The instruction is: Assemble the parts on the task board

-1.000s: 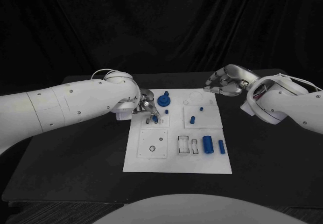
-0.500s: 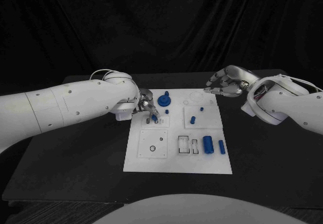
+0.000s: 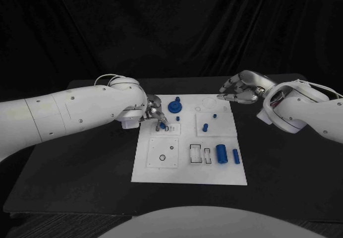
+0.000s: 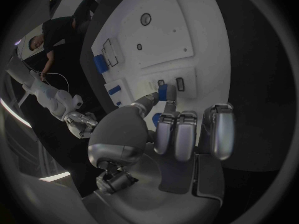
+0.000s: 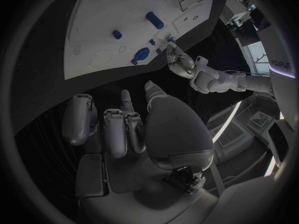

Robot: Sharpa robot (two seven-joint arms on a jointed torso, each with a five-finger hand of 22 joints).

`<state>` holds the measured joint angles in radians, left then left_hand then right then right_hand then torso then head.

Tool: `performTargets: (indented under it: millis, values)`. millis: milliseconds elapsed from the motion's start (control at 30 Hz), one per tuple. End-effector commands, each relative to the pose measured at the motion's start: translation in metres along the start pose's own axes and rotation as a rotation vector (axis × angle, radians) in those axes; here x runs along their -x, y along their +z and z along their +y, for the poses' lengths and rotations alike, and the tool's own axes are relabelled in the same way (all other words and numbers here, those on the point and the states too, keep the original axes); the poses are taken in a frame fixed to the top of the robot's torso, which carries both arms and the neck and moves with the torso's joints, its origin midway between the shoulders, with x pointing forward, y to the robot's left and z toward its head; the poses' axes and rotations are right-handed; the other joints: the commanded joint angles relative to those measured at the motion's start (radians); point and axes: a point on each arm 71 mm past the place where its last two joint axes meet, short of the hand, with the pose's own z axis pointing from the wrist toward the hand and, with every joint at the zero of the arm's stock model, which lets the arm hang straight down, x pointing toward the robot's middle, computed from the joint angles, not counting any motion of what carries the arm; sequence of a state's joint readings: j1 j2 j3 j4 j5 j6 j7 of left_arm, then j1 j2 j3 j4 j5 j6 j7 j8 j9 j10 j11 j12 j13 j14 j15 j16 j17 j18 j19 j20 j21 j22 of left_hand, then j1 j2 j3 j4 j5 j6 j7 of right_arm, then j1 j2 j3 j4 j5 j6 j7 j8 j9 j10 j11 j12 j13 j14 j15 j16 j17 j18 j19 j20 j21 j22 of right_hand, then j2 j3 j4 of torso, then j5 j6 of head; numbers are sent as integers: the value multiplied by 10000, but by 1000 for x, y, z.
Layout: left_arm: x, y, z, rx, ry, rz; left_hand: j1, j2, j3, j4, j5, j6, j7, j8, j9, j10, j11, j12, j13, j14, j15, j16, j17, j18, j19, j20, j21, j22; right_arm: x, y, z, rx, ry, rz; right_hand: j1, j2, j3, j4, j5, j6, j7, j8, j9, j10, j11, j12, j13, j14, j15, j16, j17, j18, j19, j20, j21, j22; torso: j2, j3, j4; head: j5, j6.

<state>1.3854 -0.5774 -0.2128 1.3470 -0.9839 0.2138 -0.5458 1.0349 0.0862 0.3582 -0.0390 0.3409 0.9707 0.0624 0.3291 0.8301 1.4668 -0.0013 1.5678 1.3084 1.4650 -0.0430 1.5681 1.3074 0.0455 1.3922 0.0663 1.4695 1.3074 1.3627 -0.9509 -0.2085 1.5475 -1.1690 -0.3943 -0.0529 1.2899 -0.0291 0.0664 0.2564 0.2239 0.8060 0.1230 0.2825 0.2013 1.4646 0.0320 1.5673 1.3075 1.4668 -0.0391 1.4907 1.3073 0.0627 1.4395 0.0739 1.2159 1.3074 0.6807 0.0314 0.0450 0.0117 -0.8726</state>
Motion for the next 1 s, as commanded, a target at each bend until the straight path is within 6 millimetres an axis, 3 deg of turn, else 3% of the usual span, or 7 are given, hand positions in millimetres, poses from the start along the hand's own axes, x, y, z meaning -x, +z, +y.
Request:
performTargets:
  millis: [33, 1000]
  values:
    - [-2, 1, -2, -48, -62, -17, -83, 23, 142, -53, 42, -20, -56, -64, 4, 1039, -59, 30, 2624, 1058, -42, 27, 2634, 24, 58, 3, -39, 1293, -3, 0, -2, -199, -3, 139, 127, 13, -19, -69, 46, 31, -1, 25, -10, 1062, 51, 35, 2633, 803, 52, -73, 1657, 177, -107, -3, -55, 1520, -5, 2, 2, 7, 0]
    - [-11, 8, -4, -370, -427, -316, -183, 7, 260, -10, 78, 8, -54, -118, 40, 1039, -58, 30, 2624, 1058, -44, 27, 2634, 48, -21, 1, -108, 1228, -9, 0, -5, -271, 11, 305, 138, 29, -30, -72, 60, 34, -2, 21, -17, 1062, 51, 35, 2633, 779, 50, -151, 1571, 202, -155, -5, -189, 1477, 2, 2, 0, 100, 0]
